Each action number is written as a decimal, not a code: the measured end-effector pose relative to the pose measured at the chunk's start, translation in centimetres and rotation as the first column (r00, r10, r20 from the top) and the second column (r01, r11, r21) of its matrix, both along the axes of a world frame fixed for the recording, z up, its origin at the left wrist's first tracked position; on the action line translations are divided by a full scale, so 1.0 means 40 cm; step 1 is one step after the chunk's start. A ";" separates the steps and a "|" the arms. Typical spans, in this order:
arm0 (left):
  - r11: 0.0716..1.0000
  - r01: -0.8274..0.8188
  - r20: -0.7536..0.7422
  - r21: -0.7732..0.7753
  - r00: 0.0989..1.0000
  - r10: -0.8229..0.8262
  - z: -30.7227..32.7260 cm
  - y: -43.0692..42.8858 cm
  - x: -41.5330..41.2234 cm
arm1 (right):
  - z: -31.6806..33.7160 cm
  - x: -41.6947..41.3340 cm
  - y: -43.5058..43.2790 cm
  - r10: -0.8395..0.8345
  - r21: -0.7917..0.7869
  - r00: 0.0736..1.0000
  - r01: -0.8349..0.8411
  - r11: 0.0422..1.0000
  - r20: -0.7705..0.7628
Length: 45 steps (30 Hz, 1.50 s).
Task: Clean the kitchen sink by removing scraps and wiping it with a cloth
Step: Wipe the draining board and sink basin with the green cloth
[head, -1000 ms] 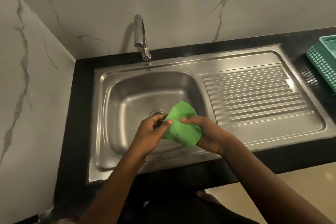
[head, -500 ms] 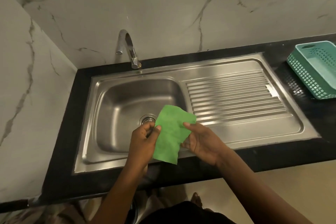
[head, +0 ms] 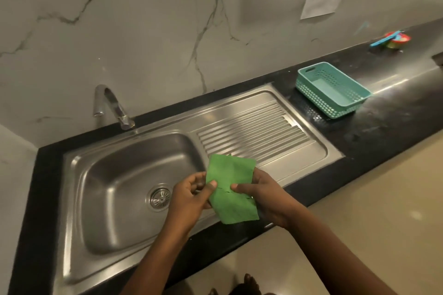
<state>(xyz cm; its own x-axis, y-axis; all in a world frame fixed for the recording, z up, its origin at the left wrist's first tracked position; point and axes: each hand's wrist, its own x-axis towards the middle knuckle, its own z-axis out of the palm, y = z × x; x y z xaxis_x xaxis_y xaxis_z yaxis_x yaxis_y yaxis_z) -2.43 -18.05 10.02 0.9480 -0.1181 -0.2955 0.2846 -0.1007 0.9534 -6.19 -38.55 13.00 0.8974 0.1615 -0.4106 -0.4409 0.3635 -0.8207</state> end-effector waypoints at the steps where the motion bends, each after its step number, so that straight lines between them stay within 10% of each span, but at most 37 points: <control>1: 0.999 0.037 0.000 -0.019 0.999 -0.037 0.001 -0.013 -0.002 | 0.004 -0.012 -0.015 -0.022 -0.017 1.000 0.022 1.000 0.003; 15: 0.949 0.300 0.005 -0.095 0.954 -0.301 0.042 -0.351 -0.051 | 0.013 -0.141 -0.352 -0.281 -0.278 0.952 0.303 0.911 0.118; 45: 0.968 0.222 0.047 -0.120 0.975 -0.218 0.125 -1.071 0.219 | 0.105 0.251 -1.093 0.039 -0.546 0.984 0.063 0.835 0.173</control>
<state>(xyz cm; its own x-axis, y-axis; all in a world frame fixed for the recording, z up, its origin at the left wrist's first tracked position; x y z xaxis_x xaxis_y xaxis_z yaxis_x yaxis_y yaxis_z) 6.34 -60.88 15.03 0.9036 -0.3589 -0.2338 0.2362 -0.0379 0.9710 3.84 -82.29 17.21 0.9613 -0.0557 -0.2698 -0.2753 -0.1634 -0.9474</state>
